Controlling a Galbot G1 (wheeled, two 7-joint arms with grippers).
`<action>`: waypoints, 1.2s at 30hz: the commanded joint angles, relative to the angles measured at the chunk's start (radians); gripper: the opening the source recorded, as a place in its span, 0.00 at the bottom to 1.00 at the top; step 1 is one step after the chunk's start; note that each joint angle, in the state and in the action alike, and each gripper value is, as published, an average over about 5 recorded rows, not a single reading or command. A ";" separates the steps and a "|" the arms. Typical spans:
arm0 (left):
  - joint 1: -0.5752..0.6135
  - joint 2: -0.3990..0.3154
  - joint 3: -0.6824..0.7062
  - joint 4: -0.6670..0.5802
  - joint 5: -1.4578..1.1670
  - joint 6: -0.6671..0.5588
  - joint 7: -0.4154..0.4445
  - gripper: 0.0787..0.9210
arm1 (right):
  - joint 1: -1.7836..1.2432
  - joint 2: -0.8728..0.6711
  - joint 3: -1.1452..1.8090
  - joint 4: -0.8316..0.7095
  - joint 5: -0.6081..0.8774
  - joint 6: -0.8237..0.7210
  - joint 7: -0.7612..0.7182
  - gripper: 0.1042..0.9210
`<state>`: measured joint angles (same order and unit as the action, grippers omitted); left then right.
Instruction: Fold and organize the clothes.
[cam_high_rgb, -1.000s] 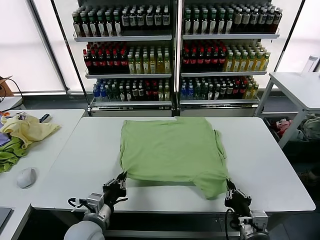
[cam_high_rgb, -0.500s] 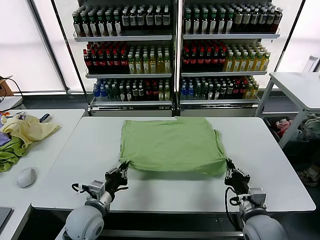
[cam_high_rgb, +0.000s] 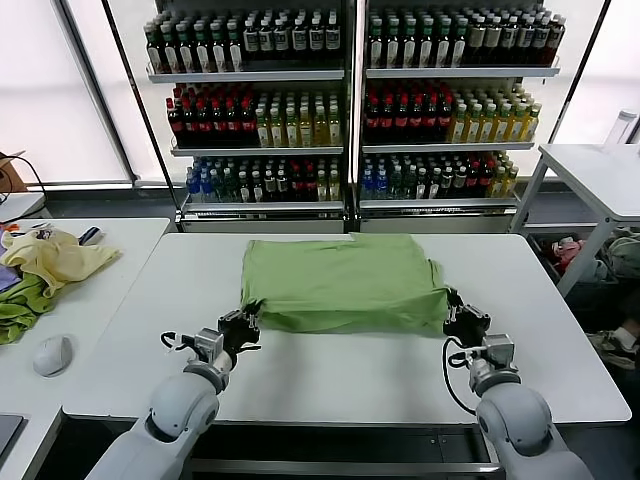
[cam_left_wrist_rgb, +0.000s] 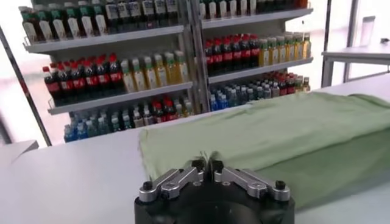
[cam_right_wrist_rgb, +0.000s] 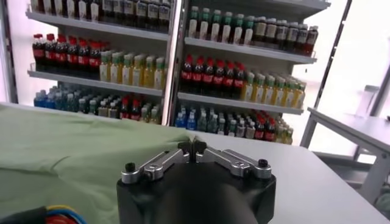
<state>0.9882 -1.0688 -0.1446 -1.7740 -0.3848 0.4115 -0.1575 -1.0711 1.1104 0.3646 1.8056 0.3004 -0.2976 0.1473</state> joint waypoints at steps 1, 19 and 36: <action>-0.099 -0.006 0.061 0.132 0.070 0.003 -0.010 0.06 | 0.115 0.007 -0.059 -0.118 -0.041 0.010 -0.003 0.03; -0.071 -0.042 0.042 0.119 0.105 0.005 -0.038 0.31 | 0.125 0.061 -0.094 -0.175 -0.131 0.036 -0.020 0.25; -0.002 -0.060 0.009 0.081 0.066 0.055 -0.056 0.86 | -0.035 0.029 0.016 -0.101 0.061 -0.157 0.051 0.83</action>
<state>0.9792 -1.1027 -0.1327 -1.6959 -0.2985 0.4456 -0.2110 -1.0604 1.1427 0.3514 1.7035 0.2830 -0.3662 0.1741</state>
